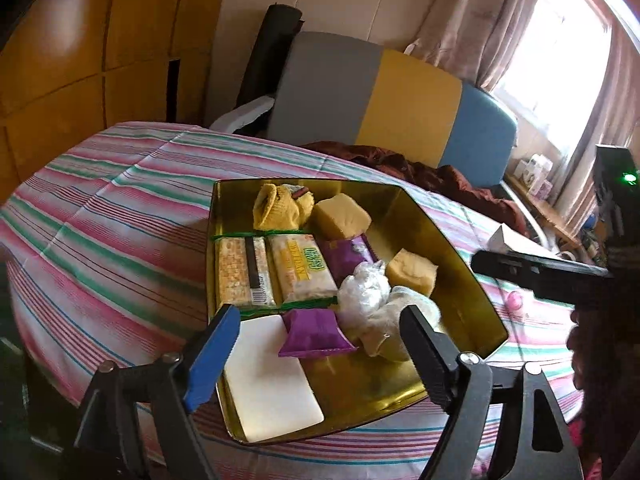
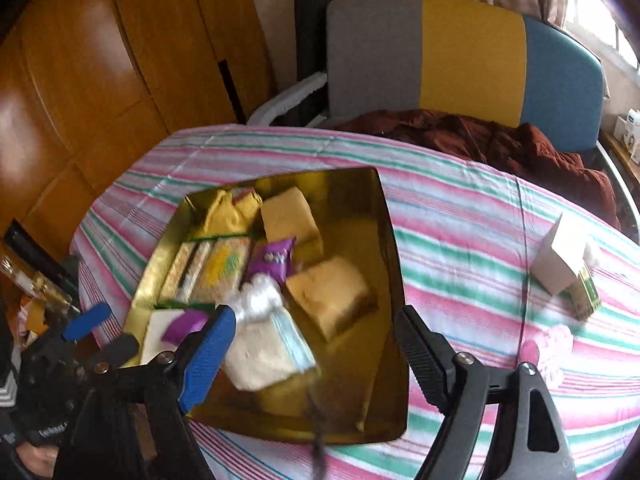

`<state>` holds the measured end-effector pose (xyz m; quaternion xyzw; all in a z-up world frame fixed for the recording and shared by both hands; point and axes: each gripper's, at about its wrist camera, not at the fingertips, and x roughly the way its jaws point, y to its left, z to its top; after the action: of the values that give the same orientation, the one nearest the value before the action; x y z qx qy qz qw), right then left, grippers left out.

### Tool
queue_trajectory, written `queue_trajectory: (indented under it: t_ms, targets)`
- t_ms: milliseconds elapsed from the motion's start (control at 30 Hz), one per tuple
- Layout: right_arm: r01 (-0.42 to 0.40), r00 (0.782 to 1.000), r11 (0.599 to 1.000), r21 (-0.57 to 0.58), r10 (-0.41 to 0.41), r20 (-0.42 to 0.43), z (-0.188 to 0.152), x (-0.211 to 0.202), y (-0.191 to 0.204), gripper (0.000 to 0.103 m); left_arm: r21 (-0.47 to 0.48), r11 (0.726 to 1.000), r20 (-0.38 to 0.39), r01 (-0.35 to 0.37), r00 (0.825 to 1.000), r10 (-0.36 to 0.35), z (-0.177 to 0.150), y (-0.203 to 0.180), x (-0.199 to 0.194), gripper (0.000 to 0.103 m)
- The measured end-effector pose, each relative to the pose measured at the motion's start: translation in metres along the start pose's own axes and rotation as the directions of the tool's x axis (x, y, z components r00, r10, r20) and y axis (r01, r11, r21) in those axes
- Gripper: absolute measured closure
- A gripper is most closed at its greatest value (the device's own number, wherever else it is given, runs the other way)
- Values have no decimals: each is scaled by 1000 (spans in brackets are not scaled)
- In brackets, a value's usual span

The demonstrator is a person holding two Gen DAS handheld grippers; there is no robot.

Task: Organize objects
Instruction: 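Lower the sock and sponge into the gold tray and open both grippers, then withdraw both grippers from the tray and move them toward the remaining items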

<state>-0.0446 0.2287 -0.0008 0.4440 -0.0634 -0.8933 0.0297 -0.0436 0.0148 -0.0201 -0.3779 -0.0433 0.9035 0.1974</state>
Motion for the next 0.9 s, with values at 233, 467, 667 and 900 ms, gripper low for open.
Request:
queue_trajectory:
  t_ms: [233,467,667,900]
  targets:
    - [44,999,999,-28,-44,-3,-19,-1,2,19,27,997,8,-76,997,76,1,-7,-2,14]
    - [64,998,997,-40,-64,8,-27,-9,2,19,73,990,23,-117,993,115,1,-18,-5,14]
    - [67,998,997,-26,-66,21,-29,-17,-2,19,116,985,38,-127,992,123,0,-29,-9,14]
    - [87,996,996,-21,-87,24,-32,-19,-6,19,143,982,37,-126,992,122,-2,-39,-10,14]
